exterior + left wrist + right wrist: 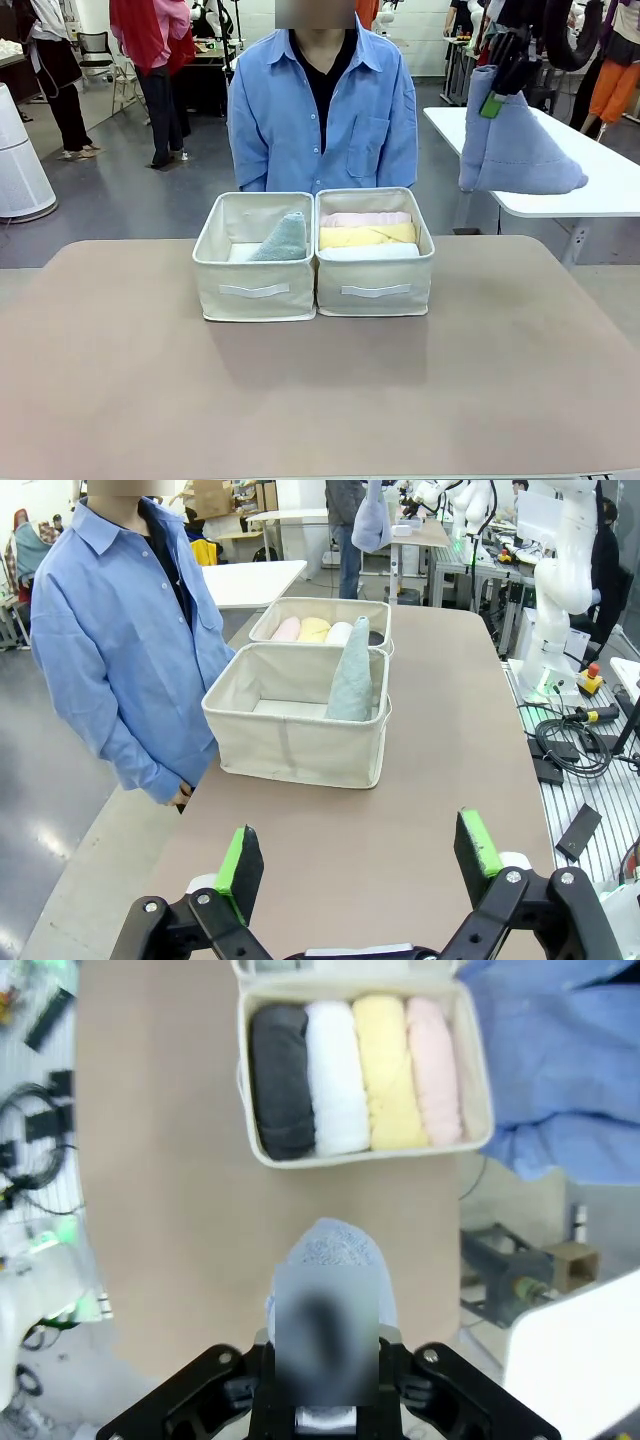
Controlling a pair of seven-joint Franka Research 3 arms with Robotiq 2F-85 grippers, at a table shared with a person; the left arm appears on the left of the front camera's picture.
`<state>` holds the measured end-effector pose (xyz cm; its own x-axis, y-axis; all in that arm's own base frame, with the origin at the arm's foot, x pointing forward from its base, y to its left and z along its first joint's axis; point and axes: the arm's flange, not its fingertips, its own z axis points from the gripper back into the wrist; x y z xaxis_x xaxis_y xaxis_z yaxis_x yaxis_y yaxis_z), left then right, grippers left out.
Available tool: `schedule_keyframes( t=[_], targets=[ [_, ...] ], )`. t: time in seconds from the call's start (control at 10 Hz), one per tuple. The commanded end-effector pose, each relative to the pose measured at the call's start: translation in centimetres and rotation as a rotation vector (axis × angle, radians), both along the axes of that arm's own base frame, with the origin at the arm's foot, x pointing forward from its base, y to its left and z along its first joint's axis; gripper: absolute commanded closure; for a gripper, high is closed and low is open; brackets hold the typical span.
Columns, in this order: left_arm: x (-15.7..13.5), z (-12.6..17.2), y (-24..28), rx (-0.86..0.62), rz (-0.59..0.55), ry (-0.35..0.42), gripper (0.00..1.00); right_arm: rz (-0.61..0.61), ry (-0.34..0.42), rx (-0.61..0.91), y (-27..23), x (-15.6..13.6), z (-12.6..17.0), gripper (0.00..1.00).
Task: Sort the towels based on their folding style.
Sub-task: Pick up another triangle-folded towel from the table and place it in the left Fabric basket.
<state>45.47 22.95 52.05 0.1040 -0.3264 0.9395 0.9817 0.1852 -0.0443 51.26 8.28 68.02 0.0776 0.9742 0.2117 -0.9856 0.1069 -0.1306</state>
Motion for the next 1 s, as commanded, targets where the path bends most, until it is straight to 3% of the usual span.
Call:
schedule_keyframes(
  t=[0.0,0.3,0.4,0.6,0.9],
  targets=[
    [-0.1,0.1,0.1,-0.005,-0.007,-0.002,0.0,0.024,0.005,-0.002,1.3,0.2,0.2,1.0],
    [-0.1,0.1,0.1,-0.005,-0.007,-0.002,0.0,0.024,0.005,-0.002,1.3,0.2,0.2,1.0],
    [-0.1,0.1,0.1,-0.005,-0.007,-0.002,0.0,0.019,0.003,-0.001,0.7,0.0,-0.2,0.81],
    [-0.1,0.1,0.1,-0.005,-0.007,-0.002,0.0,0.092,-0.037,0.103,10.0,0.1,-1.4,0.81],
    [-0.1,0.1,0.1,-0.005,-0.007,-0.002,0.0,0.078,-0.095,0.159,23.4,-0.5,-1.6,0.81]
  ],
)
